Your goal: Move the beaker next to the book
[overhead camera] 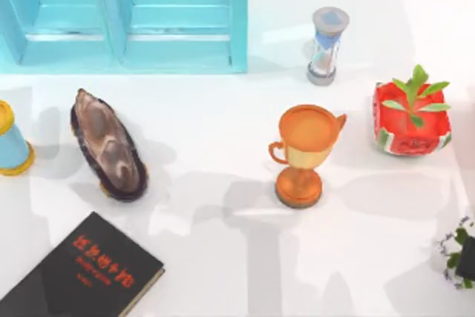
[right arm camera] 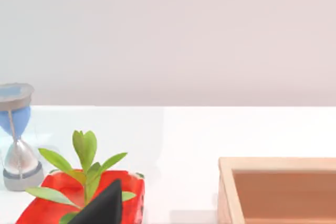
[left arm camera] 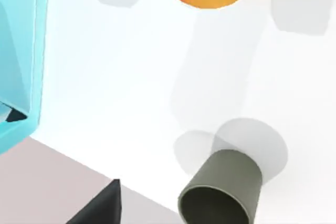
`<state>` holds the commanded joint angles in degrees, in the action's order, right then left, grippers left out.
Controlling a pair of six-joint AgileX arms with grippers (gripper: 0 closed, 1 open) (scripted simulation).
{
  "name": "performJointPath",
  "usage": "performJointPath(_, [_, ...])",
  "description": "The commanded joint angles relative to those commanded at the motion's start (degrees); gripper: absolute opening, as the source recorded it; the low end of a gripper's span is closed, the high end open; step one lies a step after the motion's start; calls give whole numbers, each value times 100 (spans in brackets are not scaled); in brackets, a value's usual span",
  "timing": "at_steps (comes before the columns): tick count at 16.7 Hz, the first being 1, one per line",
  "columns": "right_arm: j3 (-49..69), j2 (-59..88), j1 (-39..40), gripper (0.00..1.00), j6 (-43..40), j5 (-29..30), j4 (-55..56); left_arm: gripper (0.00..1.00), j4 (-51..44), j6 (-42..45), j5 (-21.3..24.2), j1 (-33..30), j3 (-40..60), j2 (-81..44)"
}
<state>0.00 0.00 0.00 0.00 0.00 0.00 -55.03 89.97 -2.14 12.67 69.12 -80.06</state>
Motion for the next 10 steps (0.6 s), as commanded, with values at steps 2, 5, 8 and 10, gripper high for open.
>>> performJointPath(2, [0, 0, 0, 100, 0, 0, 0, 100, -526, 771, 30, 305, 643, -794])
performJointPath(5, [0, 0, 0, 100, 0, 0, 0, 100, -1160, 1795, 80, 792, 1487, -1815])
performJointPath(8, [0, 0, 0, 100, 0, 0, 0, 100, -1612, 2612, 130, 1282, 2190, -2597])
performJointPath(10, [0, 0, 0, 100, 0, 0, 0, 100, -1816, 2989, 162, 1580, 2567, -2971])
